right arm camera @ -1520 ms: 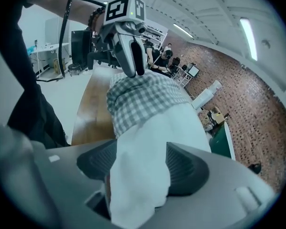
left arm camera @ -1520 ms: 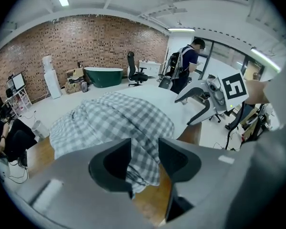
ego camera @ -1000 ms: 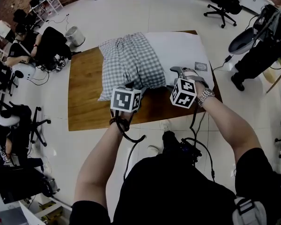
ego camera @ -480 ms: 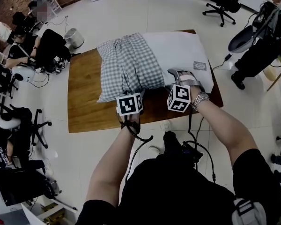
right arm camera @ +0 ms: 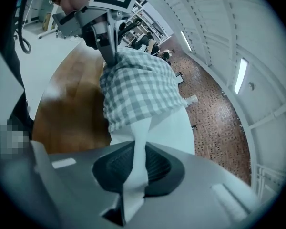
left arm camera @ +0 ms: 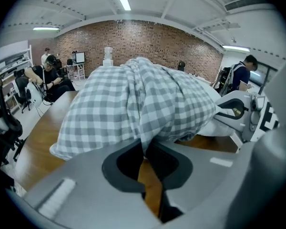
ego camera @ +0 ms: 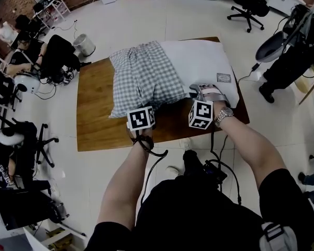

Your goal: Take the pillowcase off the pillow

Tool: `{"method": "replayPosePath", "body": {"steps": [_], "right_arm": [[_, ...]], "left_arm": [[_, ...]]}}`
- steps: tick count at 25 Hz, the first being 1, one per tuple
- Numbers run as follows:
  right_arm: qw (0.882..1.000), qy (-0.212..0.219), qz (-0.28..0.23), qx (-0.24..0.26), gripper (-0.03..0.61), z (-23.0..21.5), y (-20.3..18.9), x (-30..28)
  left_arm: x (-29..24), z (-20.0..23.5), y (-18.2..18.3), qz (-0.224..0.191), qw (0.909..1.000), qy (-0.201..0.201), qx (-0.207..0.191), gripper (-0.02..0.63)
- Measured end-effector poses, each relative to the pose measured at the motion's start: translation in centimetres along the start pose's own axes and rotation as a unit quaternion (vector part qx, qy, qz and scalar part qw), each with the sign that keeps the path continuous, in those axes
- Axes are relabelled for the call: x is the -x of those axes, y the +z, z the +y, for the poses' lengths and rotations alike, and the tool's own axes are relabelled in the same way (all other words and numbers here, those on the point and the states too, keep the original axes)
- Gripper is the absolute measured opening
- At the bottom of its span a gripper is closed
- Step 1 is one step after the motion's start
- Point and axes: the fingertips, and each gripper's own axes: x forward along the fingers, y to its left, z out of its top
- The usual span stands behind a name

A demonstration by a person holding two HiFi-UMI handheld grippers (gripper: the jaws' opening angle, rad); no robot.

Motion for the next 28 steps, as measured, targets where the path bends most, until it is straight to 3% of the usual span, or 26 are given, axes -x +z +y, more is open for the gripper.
{"method": "replayPosePath", "body": {"steps": [4, 17, 28], "right_arm": [[1.0, -0.011, -0.001, 0.003, 0.014, -0.8, -0.6, 1.3], [1.0, -0.02, -0.009, -0.008, 0.011, -1.8, -2.0, 5.0], [0.999, -0.014, 0.017, -0.038, 0.009, -2.3, -4.6, 6.8]], "left_arm": [[1.2, 1.7, 0.3, -0.009, 0.9996, 0.002, 0.026, 0.023], [4.8, 8.9, -0.3, -0.02, 0.9975, 0.042, 0.053, 0.02], [7.5, 15.5, -1.5, -0.011, 0.9922, 0.084, 0.092, 0.018]]}}
